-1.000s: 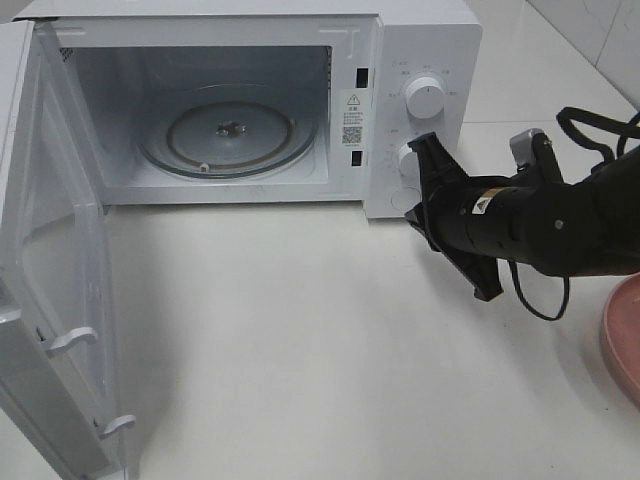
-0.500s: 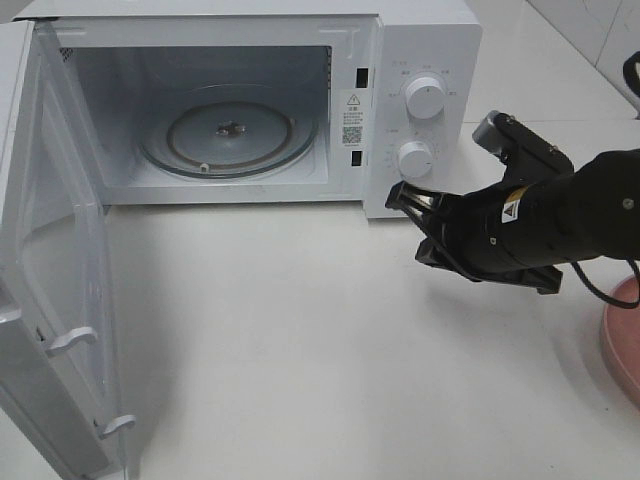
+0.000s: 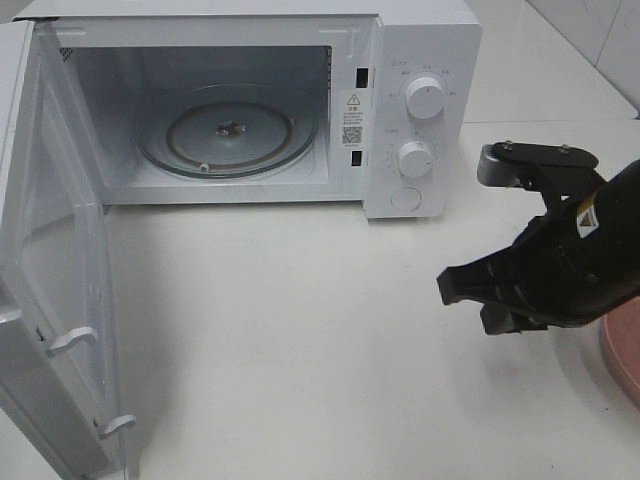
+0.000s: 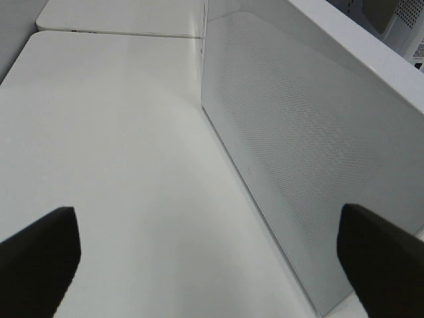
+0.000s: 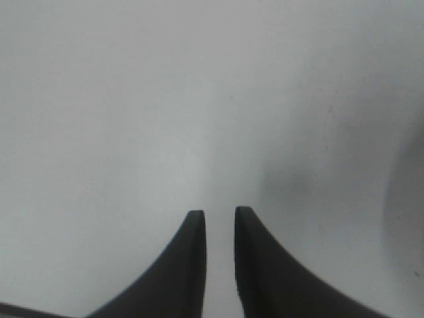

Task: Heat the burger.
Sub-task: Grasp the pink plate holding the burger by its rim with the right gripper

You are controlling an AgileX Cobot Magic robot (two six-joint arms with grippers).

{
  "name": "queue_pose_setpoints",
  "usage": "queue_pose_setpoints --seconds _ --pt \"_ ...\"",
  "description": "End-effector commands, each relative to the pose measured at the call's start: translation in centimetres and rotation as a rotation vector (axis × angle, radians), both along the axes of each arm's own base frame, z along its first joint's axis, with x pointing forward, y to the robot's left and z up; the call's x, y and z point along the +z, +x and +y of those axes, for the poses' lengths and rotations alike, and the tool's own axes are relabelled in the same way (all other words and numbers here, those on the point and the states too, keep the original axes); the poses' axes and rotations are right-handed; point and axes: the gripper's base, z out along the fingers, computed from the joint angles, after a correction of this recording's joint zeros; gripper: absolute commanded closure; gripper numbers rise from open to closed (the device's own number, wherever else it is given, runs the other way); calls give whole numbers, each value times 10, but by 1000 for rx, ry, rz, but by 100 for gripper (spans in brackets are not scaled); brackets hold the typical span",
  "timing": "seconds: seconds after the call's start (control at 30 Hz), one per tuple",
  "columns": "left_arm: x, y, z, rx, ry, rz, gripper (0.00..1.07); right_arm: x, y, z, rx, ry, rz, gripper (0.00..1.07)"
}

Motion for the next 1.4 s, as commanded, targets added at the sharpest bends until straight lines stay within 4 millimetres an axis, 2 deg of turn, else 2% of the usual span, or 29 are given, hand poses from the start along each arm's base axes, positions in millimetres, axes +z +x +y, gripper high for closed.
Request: queue_pose_setpoints --seconds 0.03,0.07,0.1,0.13,0.17,0.2,0.23,0.27,0.3,0.33,0.43,0.57,0.7,1.1,1.2,1.27,1.37,1.4 --pt "0 -2 0 2 -1 -24 9 4 -9 -8 39 -66 51 84" --pt "0 -2 0 2 -1 -24 9 9 -14 -12 52 -101 70 74" --pt "0 -2 0 2 -1 -24 9 9 -14 -12 52 -101 70 74" --pt "0 -2 0 2 -1 -24 9 11 -17 -15 58 -121 84 66" --pt "0 -2 0 2 -1 -24 9 13 -22 -19 70 -156 112 50" --pt "0 -2 0 2 -1 -24 9 13 -22 -19 70 -156 112 50" --pt "0 -2 0 2 -1 -24 9 15 -26 -24 96 -206 140 32" --pt "0 -2 0 2 -1 -24 9 16 -28 -26 108 -227 154 24" --pt "0 -2 0 2 -1 -24 9 16 -28 -26 108 -227 154 24" --pt "0 -2 0 2 -1 -24 9 17 -30 -30 129 -261 174 14" --pt "0 -2 0 2 -1 -24 9 18 -31 -37 115 -290 193 8" --pt "0 -2 0 2 -1 -24 9 18 -27 -45 118 -302 188 10" --pt "0 -2 0 2 -1 -24 9 19 -19 -63 70 -294 180 12" --pt "0 -2 0 2 -1 -24 9 19 -3 -87 -65 -243 82 16" --pt "0 -2 0 2 -1 -24 9 13 1 -93 -94 -241 96 17" --pt "0 -2 0 2 -1 -24 9 -1 7 -93 -98 -246 147 18" --pt "0 -2 0 2 -1 -24 9 -5 9 -93 -105 -244 154 18" --pt "0 -2 0 2 -1 -24 9 -13 14 -92 -114 -239 160 20"
